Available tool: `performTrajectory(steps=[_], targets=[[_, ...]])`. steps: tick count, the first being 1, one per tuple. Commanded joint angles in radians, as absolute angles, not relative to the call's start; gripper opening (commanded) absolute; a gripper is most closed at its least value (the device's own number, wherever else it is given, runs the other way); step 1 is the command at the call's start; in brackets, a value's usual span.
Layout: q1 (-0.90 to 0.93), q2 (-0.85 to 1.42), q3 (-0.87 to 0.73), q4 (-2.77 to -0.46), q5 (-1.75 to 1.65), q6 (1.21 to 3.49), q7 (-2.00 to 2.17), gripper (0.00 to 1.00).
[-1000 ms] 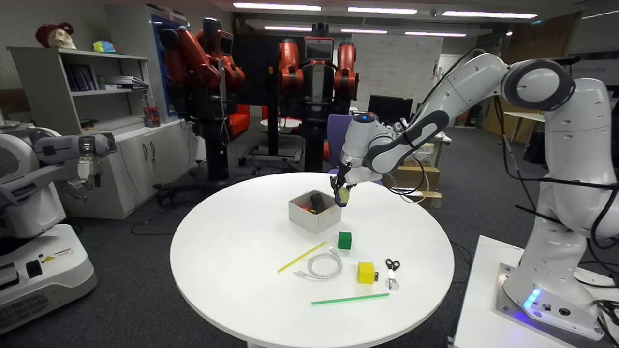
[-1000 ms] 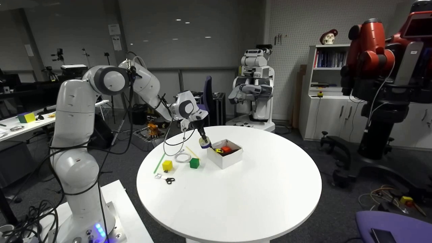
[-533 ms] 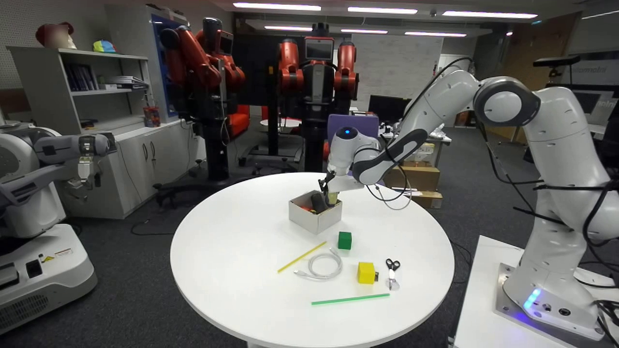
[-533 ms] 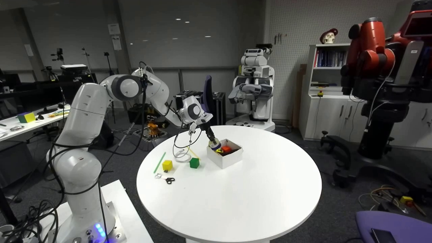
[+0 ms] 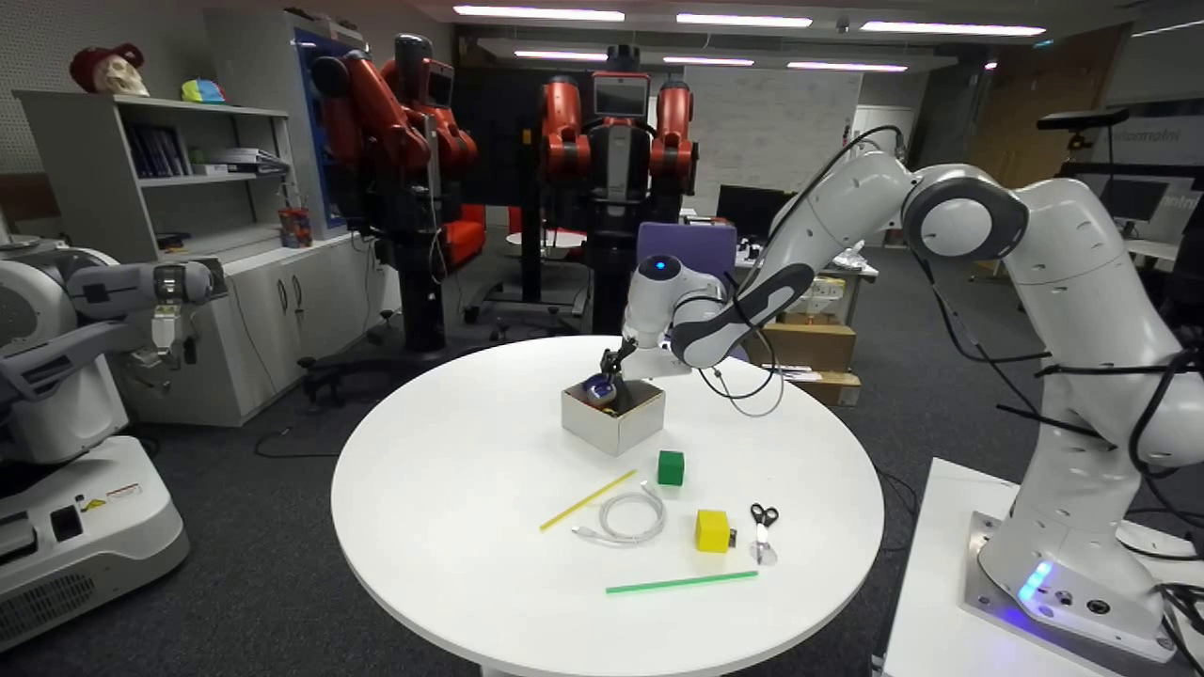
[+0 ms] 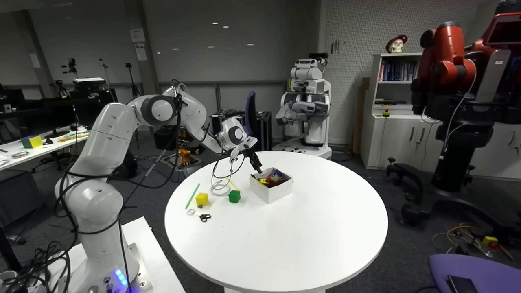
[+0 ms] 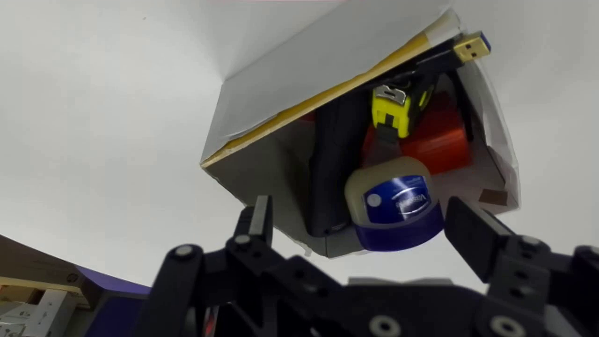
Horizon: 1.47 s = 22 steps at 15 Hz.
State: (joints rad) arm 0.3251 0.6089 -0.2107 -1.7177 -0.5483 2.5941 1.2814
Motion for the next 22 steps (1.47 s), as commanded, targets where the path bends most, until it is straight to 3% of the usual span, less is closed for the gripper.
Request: performTrajectory(steps=[1, 8, 15, 22], targets=[[0.299, 0.587, -0.15, -1.764, -0.448, 2.546, 1.217, 1.0], [0.234, 0.444, 0.02, -2.063, -0.197, 2.494, 0.87, 1.0], [0.221, 0.407, 0.022, -2.086, -0.019, 2.329, 0.792, 1.0], [0.2, 0.443, 0.0, -2.07, 0.077, 2.431, 0.861, 1.0]])
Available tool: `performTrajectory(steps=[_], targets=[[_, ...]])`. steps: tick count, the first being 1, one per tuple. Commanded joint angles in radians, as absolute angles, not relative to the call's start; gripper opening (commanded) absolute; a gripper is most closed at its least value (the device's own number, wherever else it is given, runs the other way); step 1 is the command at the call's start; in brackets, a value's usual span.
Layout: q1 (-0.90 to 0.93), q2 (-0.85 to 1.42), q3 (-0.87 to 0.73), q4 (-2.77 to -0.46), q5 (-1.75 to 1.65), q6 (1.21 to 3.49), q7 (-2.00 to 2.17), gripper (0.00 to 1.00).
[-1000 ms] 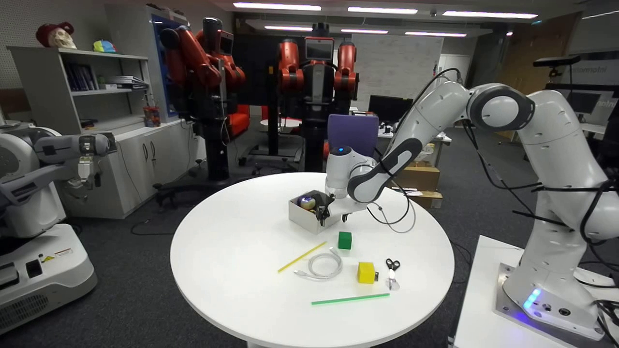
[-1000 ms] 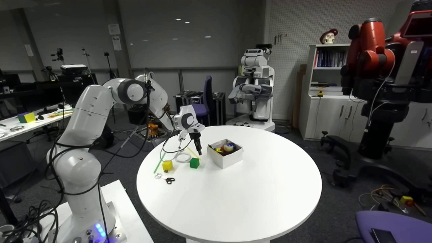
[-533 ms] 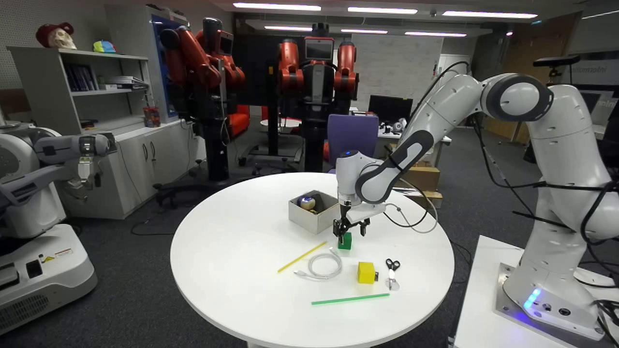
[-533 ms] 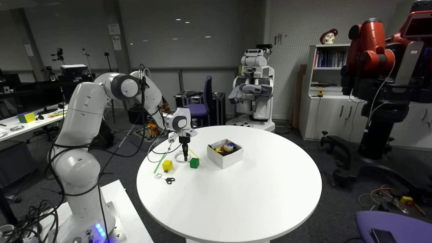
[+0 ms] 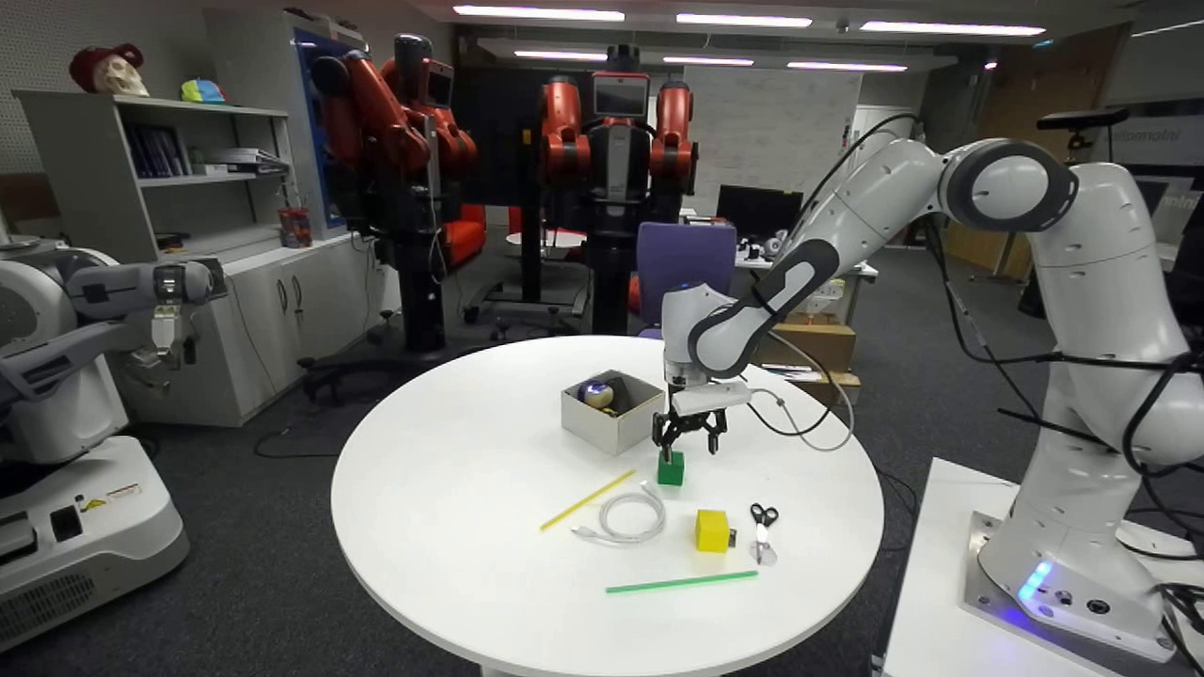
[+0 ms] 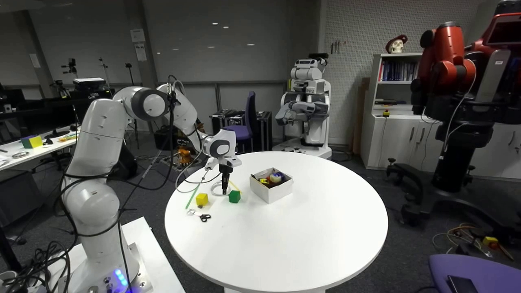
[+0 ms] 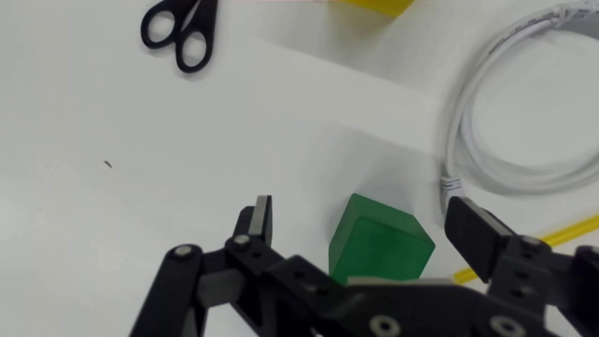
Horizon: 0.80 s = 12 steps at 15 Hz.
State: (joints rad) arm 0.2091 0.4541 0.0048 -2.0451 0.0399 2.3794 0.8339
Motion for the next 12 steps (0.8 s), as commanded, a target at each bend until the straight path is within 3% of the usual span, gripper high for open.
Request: performTrajectory(steps=[1, 12], targets=[[0.203, 0.452, -0.005, -2.073, 0.079, 2.458, 0.875, 1.0], [0.257, 0.51, -0.077, -2.123, 0.043, 2.693, 1.059, 1.0]])
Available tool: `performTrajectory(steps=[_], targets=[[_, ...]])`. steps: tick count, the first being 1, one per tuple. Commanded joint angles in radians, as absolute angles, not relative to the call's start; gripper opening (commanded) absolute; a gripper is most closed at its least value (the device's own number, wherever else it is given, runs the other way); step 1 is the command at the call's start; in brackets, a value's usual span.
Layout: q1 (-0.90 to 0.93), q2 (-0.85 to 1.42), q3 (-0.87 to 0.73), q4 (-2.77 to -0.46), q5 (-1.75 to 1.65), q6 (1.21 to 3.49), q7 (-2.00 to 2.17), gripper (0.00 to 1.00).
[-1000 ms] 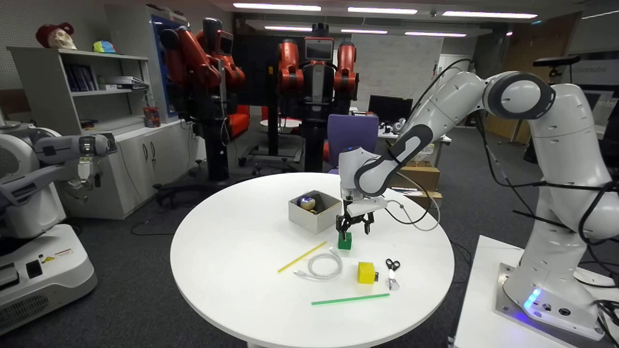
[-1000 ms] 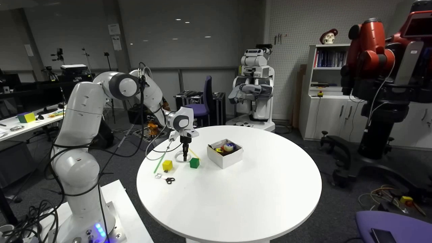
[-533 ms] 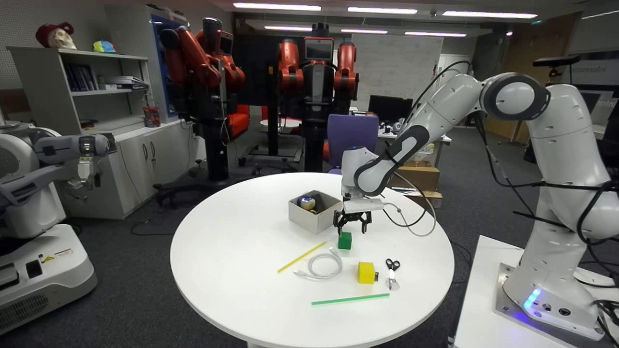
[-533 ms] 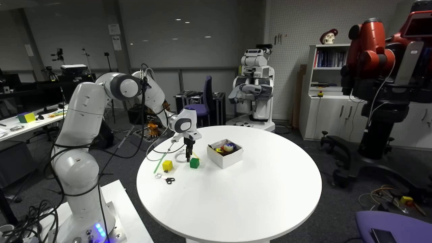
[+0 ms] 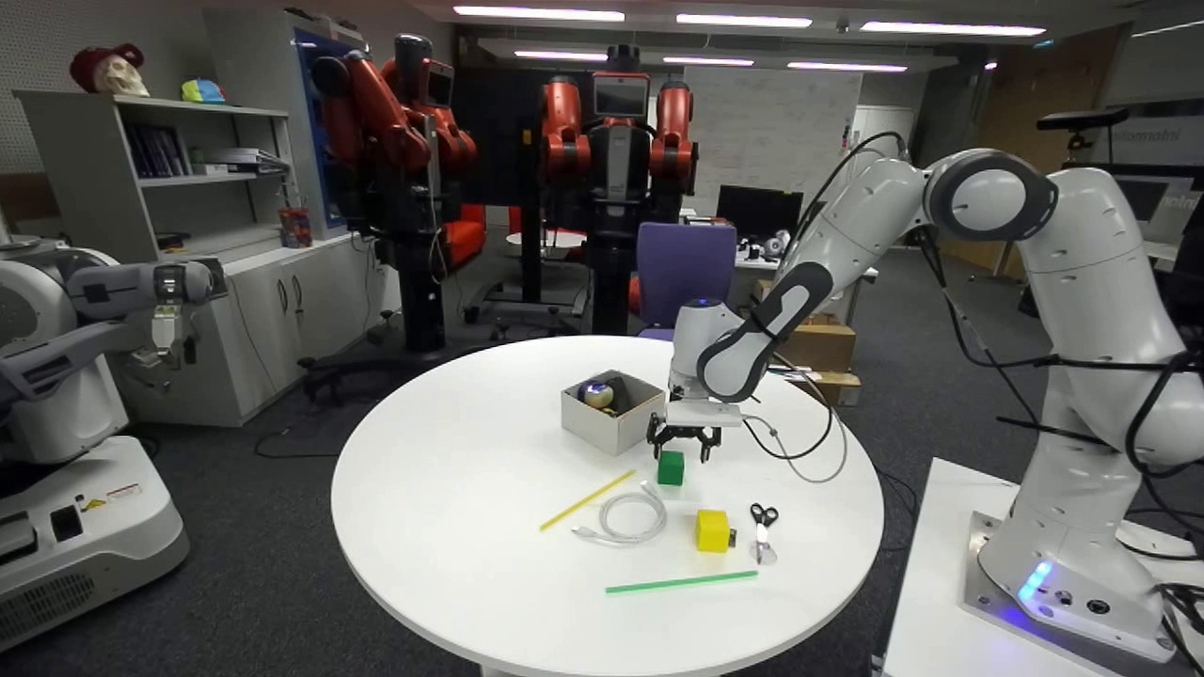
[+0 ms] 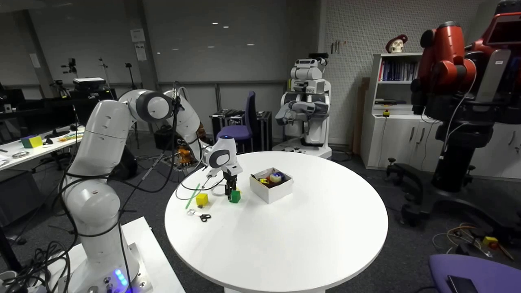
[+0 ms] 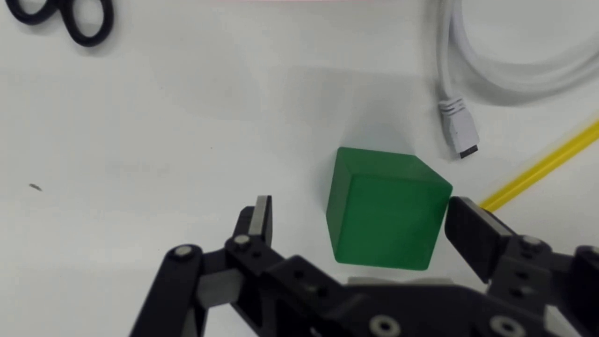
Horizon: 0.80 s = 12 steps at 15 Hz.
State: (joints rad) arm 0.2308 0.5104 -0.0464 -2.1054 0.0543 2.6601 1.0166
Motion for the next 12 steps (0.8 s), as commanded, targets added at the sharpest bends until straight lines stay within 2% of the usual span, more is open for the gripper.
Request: performTrajectory(steps=[1, 3, 4, 5, 11, 12], targets=[[0.263, 0.521, -0.082, -2.117, 0.041, 2.693, 1.066, 1.0], [0.269, 0.534, -0.09, -2.111, 0.037, 2.689, 1.077, 1.0], [0.272, 0.539, -0.093, -2.108, 0.035, 2.685, 1.081, 0.91], [0.277, 0.541, -0.095, -2.108, 0.034, 2.683, 1.084, 0.73], [0.295, 0.506, -0.113, -2.129, 0.023, 2.685, 1.094, 0.3], [0.303, 0.499, -0.122, -2.131, 0.014, 2.692, 1.101, 0.3]])
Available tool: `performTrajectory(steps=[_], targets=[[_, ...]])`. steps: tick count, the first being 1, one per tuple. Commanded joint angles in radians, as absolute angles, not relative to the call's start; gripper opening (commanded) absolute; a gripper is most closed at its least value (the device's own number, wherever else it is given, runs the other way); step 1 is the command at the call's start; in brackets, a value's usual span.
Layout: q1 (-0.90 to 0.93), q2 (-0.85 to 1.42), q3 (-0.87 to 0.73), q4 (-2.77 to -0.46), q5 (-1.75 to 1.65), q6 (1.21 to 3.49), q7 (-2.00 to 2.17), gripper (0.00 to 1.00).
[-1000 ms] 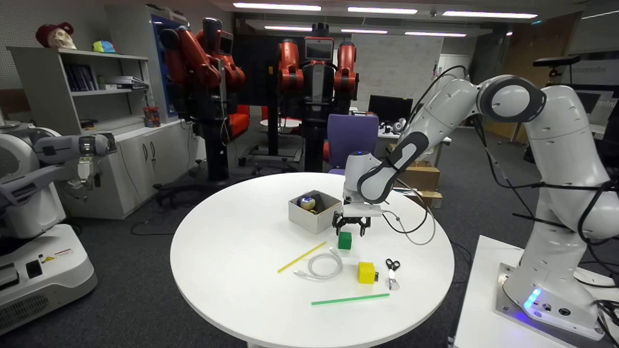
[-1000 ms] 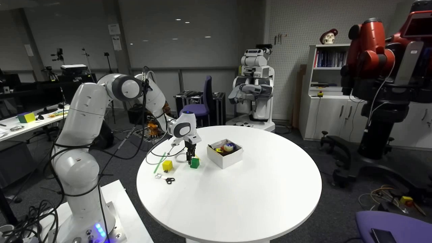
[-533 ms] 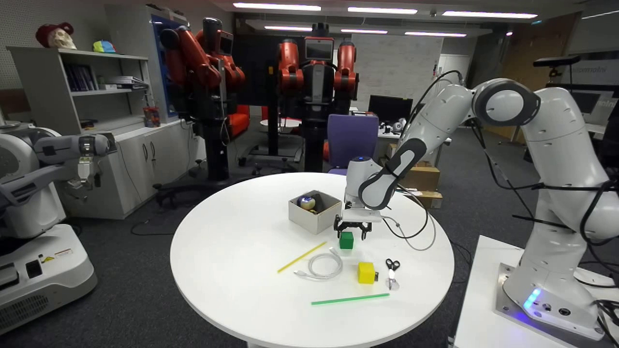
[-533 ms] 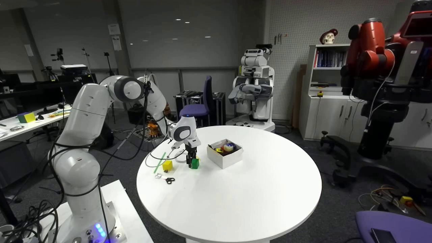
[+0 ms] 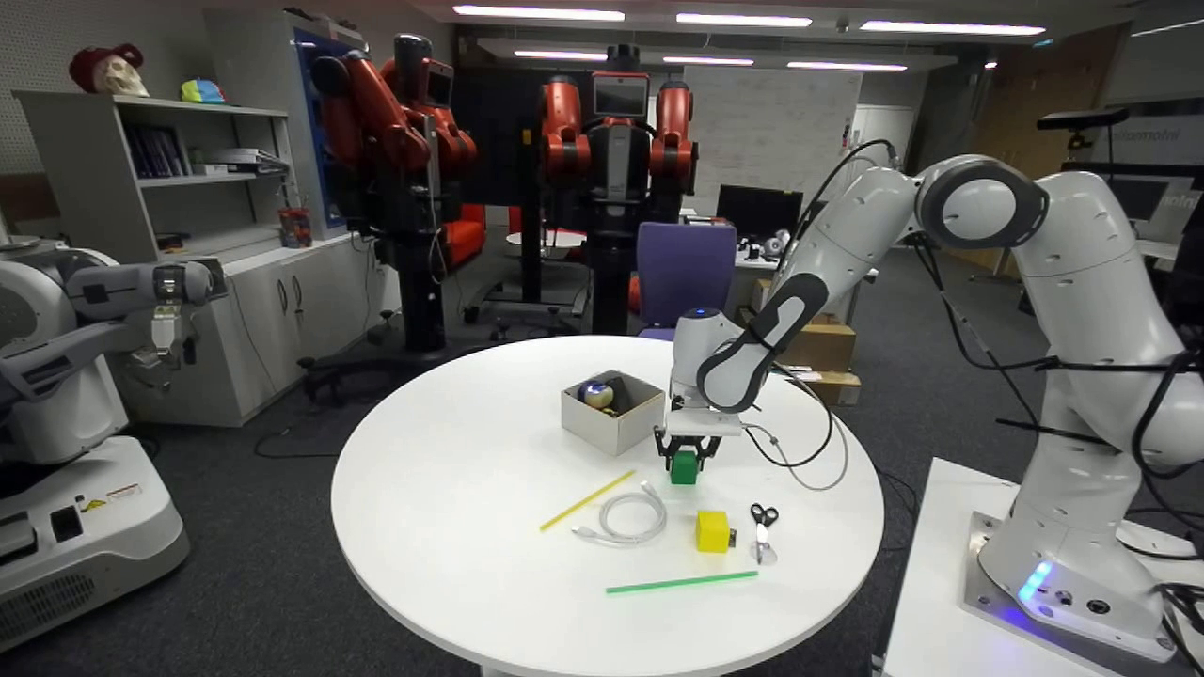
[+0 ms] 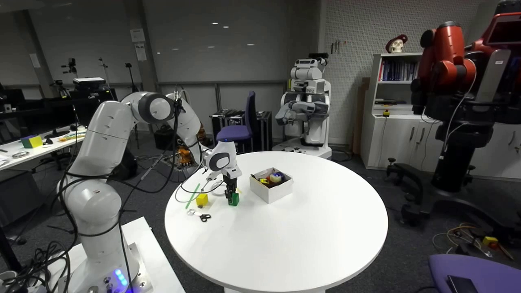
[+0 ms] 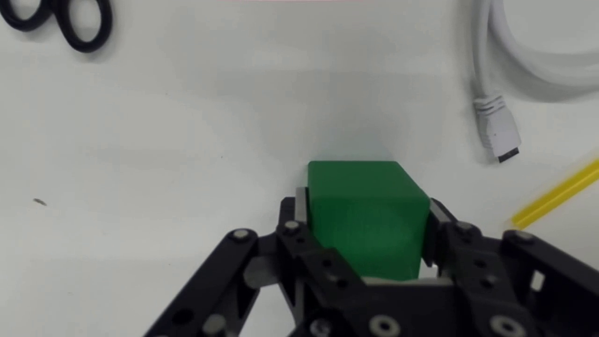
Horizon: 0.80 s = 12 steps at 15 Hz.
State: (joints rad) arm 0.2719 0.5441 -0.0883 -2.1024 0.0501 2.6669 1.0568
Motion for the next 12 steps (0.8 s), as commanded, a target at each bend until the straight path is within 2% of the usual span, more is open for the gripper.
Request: performTrajectory(steps=[1, 8, 12], targets=[[0.312, 0.486, -0.134, -2.137, 0.0, 2.701, 1.109, 0.3], [0.47, 0.471, -0.34, -2.056, -0.318, 2.795, 1.267, 0.3], [0.471, 0.478, -0.351, -1.966, -0.418, 2.794, 1.304, 0.3]])
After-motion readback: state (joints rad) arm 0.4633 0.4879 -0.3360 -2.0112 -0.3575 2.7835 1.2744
